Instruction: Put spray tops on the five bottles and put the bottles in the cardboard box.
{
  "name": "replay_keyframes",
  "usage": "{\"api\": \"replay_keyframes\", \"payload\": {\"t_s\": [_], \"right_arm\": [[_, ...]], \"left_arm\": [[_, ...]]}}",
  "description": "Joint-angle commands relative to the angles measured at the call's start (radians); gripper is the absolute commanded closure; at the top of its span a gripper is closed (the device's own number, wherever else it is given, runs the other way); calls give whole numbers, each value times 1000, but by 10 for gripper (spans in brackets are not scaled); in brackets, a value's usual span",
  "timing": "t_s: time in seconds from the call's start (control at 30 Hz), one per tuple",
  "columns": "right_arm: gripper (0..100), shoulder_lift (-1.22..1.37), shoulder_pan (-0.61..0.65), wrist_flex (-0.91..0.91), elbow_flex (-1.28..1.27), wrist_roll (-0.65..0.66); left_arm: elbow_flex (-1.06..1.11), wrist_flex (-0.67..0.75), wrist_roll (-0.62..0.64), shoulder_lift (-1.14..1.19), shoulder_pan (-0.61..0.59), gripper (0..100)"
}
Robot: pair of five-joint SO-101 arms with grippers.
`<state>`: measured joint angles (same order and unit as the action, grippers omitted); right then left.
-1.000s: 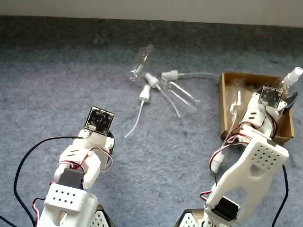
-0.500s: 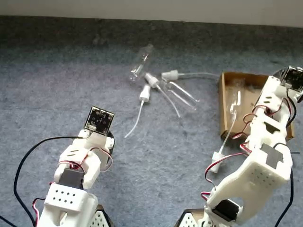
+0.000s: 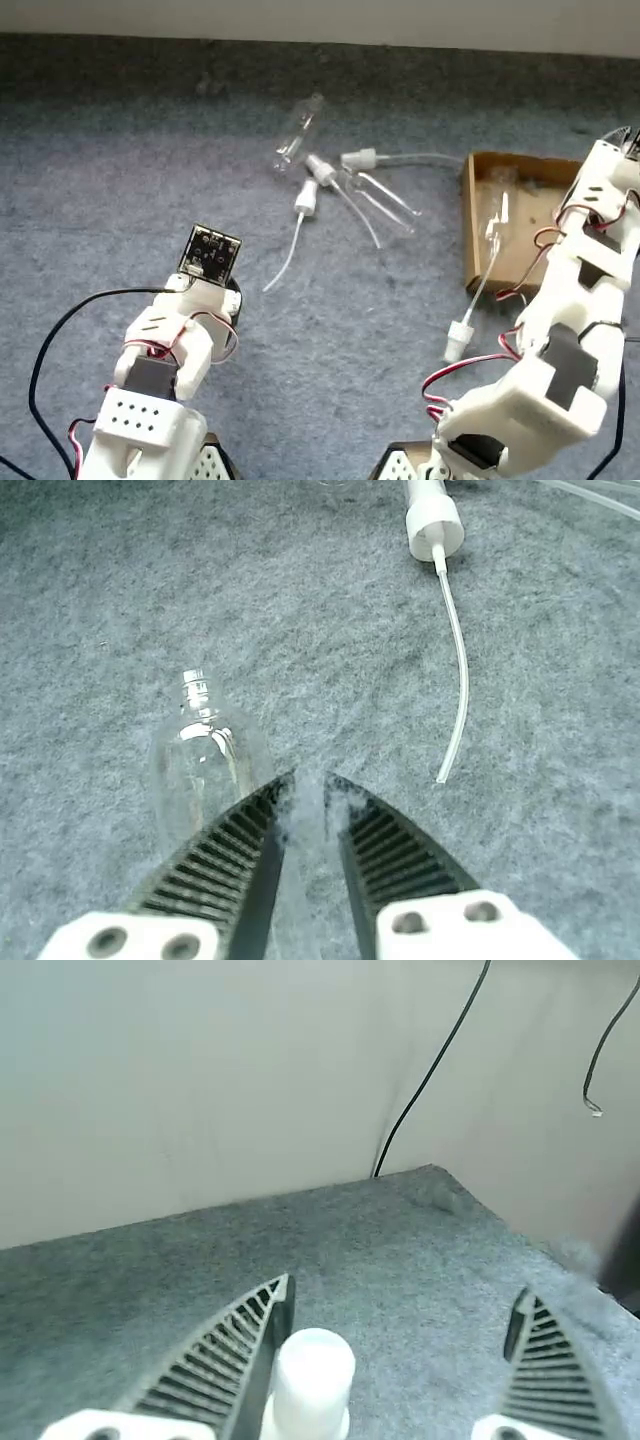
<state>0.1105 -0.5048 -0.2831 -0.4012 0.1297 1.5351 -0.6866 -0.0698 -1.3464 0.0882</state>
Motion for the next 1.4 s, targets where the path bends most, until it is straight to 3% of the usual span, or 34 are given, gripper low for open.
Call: {"api": "replay_keyframes", "payload": {"t_s": [0.0, 0.77, 1.37], "right_arm": [[694, -117, -18, 53, 7, -9], [695, -642, -31, 536, 7, -9], [695, -1013, -21, 1165, -18, -9]], "left_arm": [[-7, 21, -9, -13, -5, 989], [-5, 18, -9, -13, -5, 989], [4, 20, -9, -13, -7, 989]]}}
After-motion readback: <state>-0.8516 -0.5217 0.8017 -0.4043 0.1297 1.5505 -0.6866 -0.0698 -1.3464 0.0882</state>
